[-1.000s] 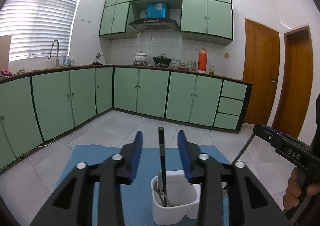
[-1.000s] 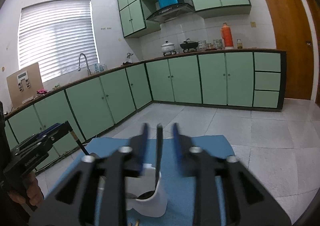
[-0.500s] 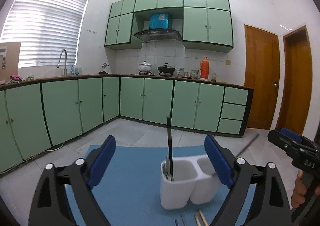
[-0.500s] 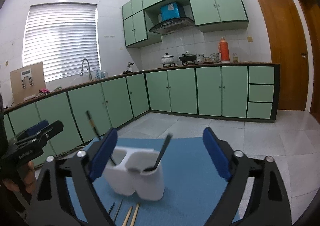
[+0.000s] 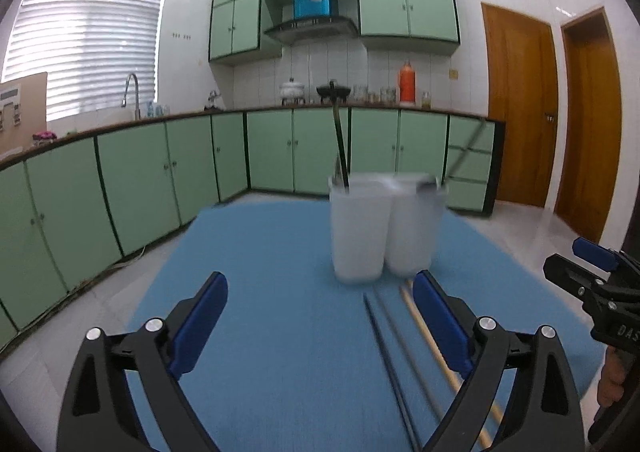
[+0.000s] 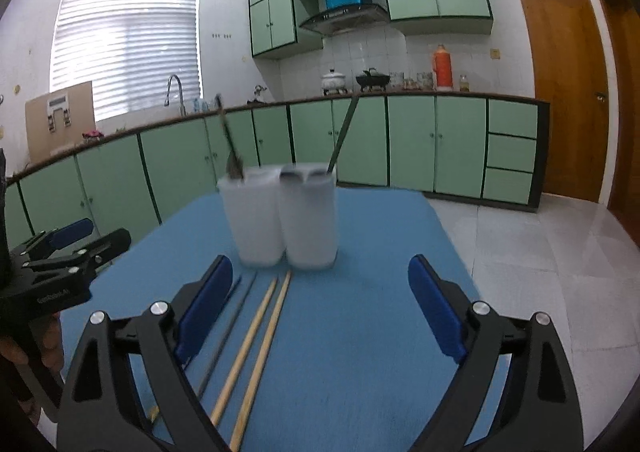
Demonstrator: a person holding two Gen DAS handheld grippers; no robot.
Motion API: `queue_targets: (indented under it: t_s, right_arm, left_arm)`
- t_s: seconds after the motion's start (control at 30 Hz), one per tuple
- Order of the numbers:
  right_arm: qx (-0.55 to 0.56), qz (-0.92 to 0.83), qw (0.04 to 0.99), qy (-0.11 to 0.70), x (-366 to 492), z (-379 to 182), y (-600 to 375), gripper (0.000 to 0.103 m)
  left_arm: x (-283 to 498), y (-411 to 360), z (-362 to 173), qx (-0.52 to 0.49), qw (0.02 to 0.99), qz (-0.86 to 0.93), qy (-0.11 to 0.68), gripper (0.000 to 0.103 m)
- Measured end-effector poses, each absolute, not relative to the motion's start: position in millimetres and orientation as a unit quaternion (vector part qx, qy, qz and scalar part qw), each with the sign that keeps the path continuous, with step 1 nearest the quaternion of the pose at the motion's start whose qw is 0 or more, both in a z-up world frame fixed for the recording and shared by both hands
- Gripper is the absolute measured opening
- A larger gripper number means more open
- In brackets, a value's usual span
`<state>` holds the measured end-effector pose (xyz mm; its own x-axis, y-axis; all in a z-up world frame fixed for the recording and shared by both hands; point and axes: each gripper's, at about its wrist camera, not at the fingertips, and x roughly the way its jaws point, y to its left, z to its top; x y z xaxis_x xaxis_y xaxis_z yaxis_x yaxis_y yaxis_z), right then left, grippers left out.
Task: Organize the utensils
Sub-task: 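Withdraw both open tools from holder back toward remaining sticks, then close right gripper on wooden chopstick while left gripper grasps black chopstick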
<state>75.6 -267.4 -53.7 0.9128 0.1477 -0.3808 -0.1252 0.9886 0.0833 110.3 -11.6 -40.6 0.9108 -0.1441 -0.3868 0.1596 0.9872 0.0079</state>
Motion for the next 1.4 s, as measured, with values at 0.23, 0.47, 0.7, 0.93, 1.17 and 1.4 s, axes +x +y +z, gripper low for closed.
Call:
queue_targets:
  t_s: [0.23,0.47,0.7,0.93,1.17,1.4]
  right_arm:
    - [0.038,0.06,0.971,0.226,37,-98,-250,0.082]
    - [0.031,0.056,0.971,0.231,20,-119,-240,0.07]
    - [0.023,0.067,0.971,0.227,9,-132,-227,0.051]
    - [0.012,0.065,0.973,0.222,6,-144,-218,0.029]
    - [-0.007,0.055,0.978,0.202,6,-149,-207,0.02]
    - [-0.019,0.04,0.983,0.181,11,-156,-203,0.015]
  left_arm:
    - [68,-13,-82,0.027,0.972,-0.076,0.22,0.092]
    - [46,-14,-101,0.024,0.971,-0.069,0.228,0.092]
    - [36,-8,-113,0.021,0.97,-0.062,0.235,0.092]
    - [28,-4,-120,0.021,0.969,-0.058,0.237,0.092]
    - [24,-3,-122,0.018,0.969,-0.059,0.239,0.092]
    - [21,-1,-120,0.015,0.97,-0.058,0.237,0.092]
